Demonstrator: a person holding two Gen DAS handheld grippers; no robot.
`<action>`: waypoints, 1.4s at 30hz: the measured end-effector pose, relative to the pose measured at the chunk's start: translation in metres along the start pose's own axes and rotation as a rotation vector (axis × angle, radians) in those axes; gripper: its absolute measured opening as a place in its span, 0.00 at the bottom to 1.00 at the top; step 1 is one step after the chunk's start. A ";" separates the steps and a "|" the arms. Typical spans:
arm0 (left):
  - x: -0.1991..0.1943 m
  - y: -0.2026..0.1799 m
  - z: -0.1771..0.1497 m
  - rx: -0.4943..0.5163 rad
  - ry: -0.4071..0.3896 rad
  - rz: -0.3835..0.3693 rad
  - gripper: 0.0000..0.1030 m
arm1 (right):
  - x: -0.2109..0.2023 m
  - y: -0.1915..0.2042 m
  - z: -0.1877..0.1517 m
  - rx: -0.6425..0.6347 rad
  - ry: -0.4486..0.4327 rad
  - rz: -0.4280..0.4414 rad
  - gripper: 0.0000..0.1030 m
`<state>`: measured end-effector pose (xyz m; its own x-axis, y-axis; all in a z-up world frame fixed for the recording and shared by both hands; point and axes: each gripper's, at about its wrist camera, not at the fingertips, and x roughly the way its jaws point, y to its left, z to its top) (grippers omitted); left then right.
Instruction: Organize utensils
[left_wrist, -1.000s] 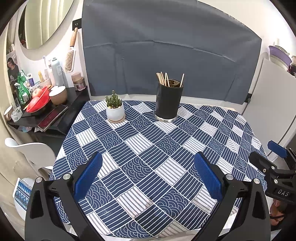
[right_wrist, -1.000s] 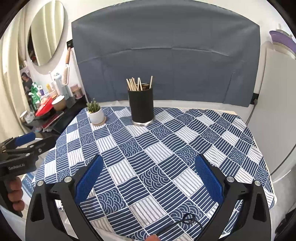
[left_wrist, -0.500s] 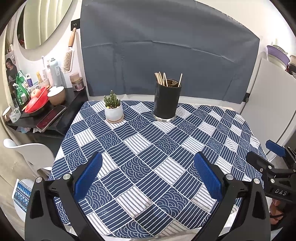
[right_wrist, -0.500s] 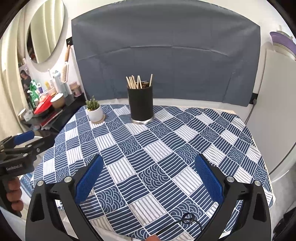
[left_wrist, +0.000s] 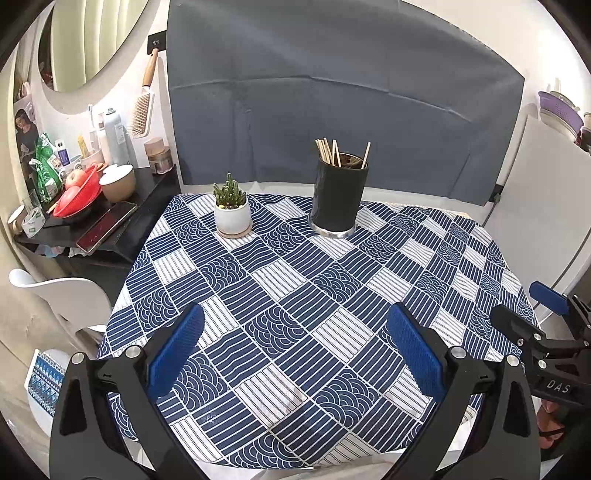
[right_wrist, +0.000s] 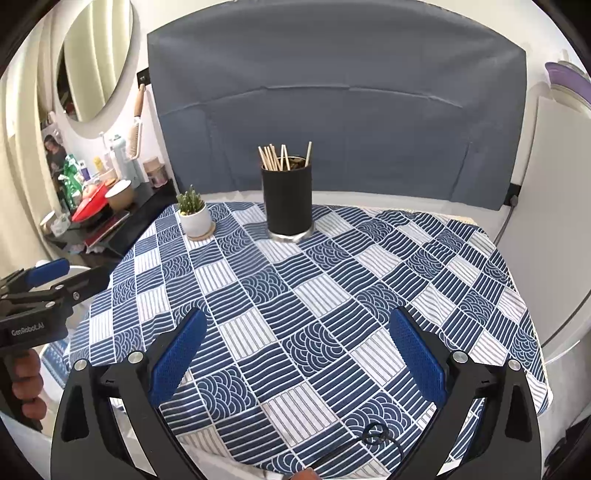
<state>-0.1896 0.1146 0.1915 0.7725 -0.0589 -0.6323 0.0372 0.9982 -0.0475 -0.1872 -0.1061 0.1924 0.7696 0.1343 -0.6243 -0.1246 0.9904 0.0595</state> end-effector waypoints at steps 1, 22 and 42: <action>0.000 0.000 0.000 0.000 0.002 0.003 0.94 | 0.000 -0.001 0.000 0.003 0.001 0.003 0.92; 0.000 -0.005 -0.003 -0.004 0.012 -0.003 0.94 | -0.006 -0.002 -0.002 -0.017 -0.012 -0.009 0.92; 0.004 -0.009 -0.001 -0.030 0.019 0.019 0.94 | -0.001 -0.012 0.003 -0.033 -0.025 0.015 0.92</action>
<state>-0.1875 0.1057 0.1880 0.7606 -0.0406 -0.6480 0.0036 0.9983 -0.0583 -0.1840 -0.1177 0.1948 0.7829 0.1502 -0.6038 -0.1563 0.9868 0.0429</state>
